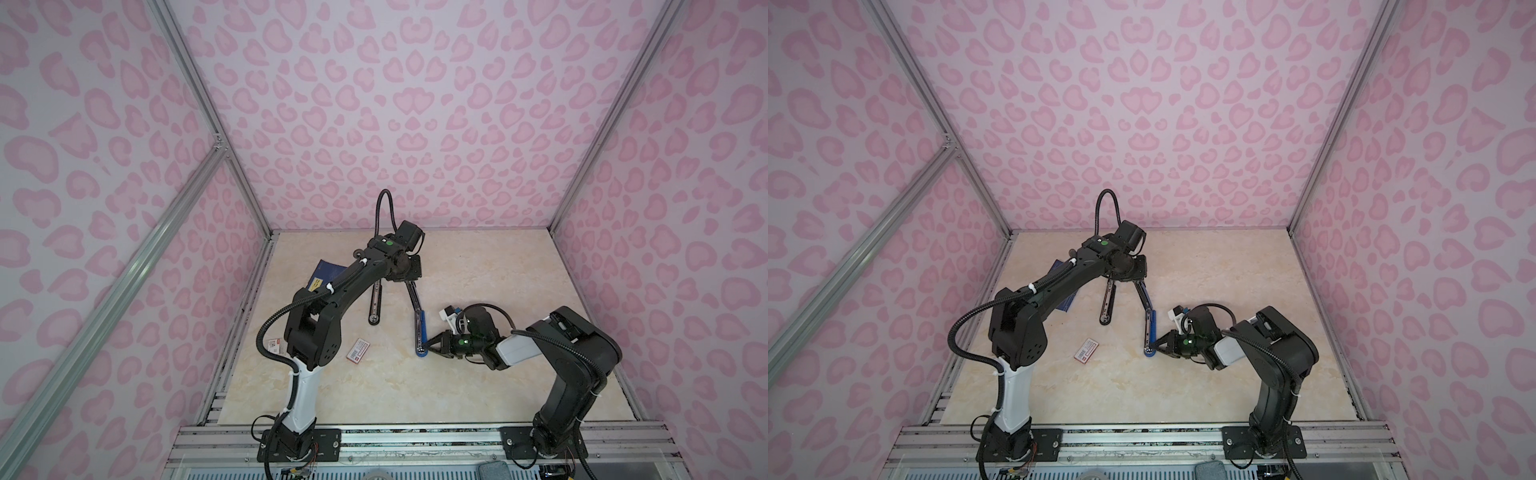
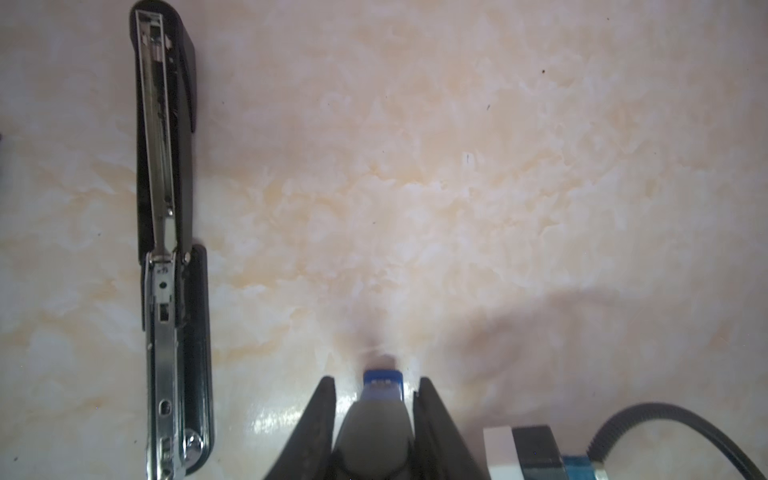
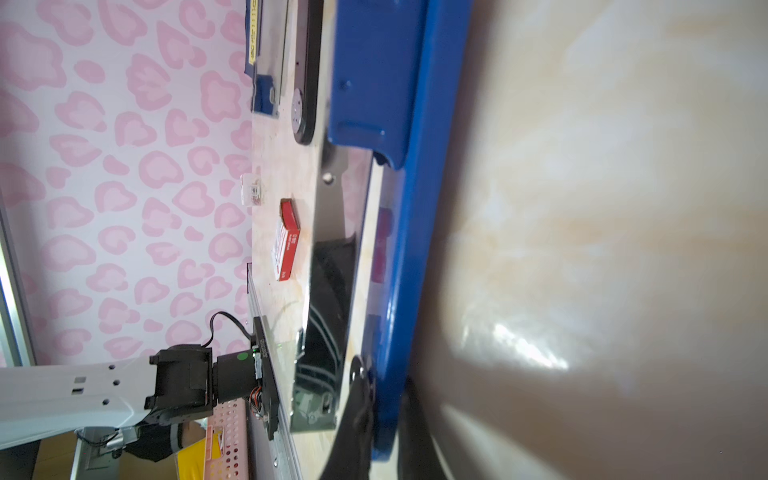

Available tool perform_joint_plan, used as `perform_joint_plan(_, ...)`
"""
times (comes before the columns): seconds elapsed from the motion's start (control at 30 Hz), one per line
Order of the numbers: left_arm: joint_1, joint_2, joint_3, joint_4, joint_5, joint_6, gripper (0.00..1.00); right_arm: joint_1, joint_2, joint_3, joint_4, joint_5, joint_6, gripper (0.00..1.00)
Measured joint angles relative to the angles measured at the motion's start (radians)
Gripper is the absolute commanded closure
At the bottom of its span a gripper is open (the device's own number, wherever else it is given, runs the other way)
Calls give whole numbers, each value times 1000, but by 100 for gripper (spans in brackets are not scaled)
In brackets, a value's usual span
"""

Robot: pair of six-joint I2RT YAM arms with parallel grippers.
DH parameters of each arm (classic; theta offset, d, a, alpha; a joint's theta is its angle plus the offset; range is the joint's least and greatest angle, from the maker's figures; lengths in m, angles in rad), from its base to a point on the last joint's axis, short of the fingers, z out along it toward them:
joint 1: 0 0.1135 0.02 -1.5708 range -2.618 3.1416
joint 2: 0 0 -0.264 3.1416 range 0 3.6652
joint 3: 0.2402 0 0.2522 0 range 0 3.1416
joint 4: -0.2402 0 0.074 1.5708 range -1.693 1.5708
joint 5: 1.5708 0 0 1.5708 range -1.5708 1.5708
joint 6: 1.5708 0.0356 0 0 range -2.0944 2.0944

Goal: Load the staples into the stapler

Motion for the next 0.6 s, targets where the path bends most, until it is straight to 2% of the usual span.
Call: perform_joint_plan(0.6,53,220,171,-28,-37,60,96,3,-2,-2,-31,-53,-28,100)
